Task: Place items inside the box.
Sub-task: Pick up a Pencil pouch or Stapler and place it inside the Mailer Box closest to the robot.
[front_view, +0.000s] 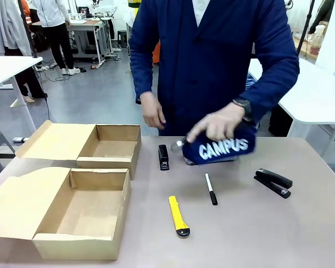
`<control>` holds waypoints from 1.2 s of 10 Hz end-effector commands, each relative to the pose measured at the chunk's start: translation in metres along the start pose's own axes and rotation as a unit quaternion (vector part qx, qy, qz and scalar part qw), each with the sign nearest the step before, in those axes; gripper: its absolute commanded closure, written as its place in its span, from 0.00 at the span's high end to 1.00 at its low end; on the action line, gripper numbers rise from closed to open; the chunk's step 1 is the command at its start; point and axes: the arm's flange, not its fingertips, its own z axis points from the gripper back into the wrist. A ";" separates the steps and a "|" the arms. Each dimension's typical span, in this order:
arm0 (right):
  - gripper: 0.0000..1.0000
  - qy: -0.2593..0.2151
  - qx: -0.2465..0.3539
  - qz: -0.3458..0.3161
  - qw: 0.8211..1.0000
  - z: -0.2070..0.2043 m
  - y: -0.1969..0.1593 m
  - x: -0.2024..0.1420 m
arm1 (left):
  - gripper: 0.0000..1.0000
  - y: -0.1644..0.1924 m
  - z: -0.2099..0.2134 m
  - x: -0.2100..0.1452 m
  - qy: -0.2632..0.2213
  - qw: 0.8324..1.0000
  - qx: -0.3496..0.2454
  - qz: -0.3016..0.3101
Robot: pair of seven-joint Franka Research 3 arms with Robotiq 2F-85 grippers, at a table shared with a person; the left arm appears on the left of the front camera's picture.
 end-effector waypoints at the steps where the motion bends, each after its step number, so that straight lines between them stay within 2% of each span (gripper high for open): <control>1: 1.00 0.060 -0.038 0.121 0.990 -0.070 0.044 0.007 | 1.00 -0.001 0.001 -0.001 0.003 1.000 -0.004 -0.011; 3: 1.00 0.182 -0.073 0.240 0.951 -0.164 0.077 0.021 | 1.00 -0.001 0.001 -0.001 0.003 1.000 -0.004 -0.011; 4: 1.00 0.203 -0.102 0.265 0.937 -0.204 0.087 0.020 | 1.00 -0.001 0.001 -0.001 0.003 1.000 -0.004 -0.011; 5: 1.00 0.200 -0.134 0.269 0.933 -0.225 0.094 0.017 | 1.00 -0.001 0.001 -0.001 0.003 1.000 -0.004 -0.011; 6: 1.00 0.089 -0.184 0.206 0.957 -0.211 0.097 0.023 | 1.00 -0.001 0.001 -0.001 0.003 1.000 -0.004 -0.011; 7: 1.00 0.216 -0.096 0.257 0.937 -0.177 0.117 0.079 | 1.00 -0.001 0.001 -0.001 0.003 1.000 -0.004 -0.011; 8: 1.00 0.216 -0.096 0.257 0.937 -0.177 0.117 0.079 | 1.00 -0.001 0.001 -0.001 0.003 1.000 -0.004 -0.011; 9: 1.00 0.185 -0.131 0.258 0.939 -0.197 0.124 0.095 | 1.00 -0.001 0.001 -0.001 0.003 1.000 -0.004 -0.011; 12: 1.00 0.232 -0.179 0.358 0.887 -0.241 0.131 0.098 | 1.00 -0.001 0.001 -0.001 0.003 1.000 -0.004 -0.011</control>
